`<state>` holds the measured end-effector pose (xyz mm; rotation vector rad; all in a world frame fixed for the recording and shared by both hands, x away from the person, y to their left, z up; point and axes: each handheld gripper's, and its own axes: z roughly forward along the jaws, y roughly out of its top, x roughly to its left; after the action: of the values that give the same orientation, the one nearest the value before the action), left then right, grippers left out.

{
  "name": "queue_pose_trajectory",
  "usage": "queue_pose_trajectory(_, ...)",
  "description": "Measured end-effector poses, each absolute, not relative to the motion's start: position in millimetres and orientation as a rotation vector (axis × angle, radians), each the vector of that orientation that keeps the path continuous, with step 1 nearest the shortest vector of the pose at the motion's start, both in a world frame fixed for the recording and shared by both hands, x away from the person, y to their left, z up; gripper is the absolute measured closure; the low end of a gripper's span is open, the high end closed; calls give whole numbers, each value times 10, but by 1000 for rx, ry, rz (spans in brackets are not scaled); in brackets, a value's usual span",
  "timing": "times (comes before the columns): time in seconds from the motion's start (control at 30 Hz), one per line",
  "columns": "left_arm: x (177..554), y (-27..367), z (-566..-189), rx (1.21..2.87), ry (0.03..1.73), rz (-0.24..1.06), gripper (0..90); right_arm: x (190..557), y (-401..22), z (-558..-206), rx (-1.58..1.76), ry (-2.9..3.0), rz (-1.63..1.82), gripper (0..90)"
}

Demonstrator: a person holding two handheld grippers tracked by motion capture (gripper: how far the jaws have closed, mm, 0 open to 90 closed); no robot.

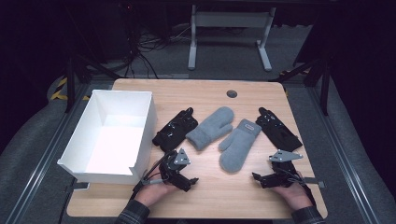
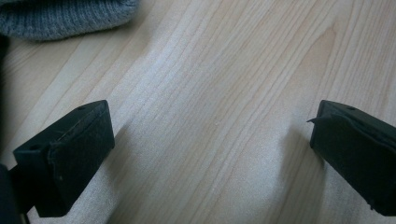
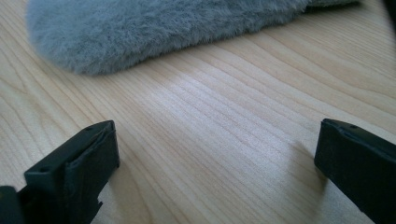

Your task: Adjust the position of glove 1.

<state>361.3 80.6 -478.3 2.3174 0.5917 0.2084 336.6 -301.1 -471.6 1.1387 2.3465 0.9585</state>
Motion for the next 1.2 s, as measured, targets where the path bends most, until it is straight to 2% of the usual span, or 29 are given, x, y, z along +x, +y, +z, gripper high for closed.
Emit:
queue_pose_trajectory(0.17,3617,805,-4784,2318,586,201,0,3367,-3013,-4716,1137,2348,961,8)
queue_pose_trajectory(0.23,3619,805,-4784,2318,585,202,0,3371,-3015,-4698,1142,2352,950,50)
queue_pose_trajectory(0.3,3623,806,-4783,2320,579,203,0,3371,-3016,-4670,1147,2357,941,123)
queue_pose_trajectory(0.37,3625,806,-4782,2321,576,201,0,3367,-3017,-4630,1142,2371,930,237)
queue_pose_trajectory(0.43,3625,806,-4782,2321,576,200,0,3372,-3015,-4602,1153,2377,923,302)
queue_pose_trajectory(0.6,3622,808,-4783,2320,576,203,2,3394,-2992,-4481,1119,2396,974,603)
queue_pose_trajectory(0.8,3618,812,-4781,2325,575,200,2,3463,-2902,-4347,1049,2414,1053,879)
queue_pose_trajectory(0.83,3618,813,-4781,2325,574,199,2,3469,-2891,-4337,1036,2420,1066,900)
queue_pose_trajectory(1.2,3620,814,-4780,2327,569,197,2,3634,-2754,-4274,982,2451,1153,900)
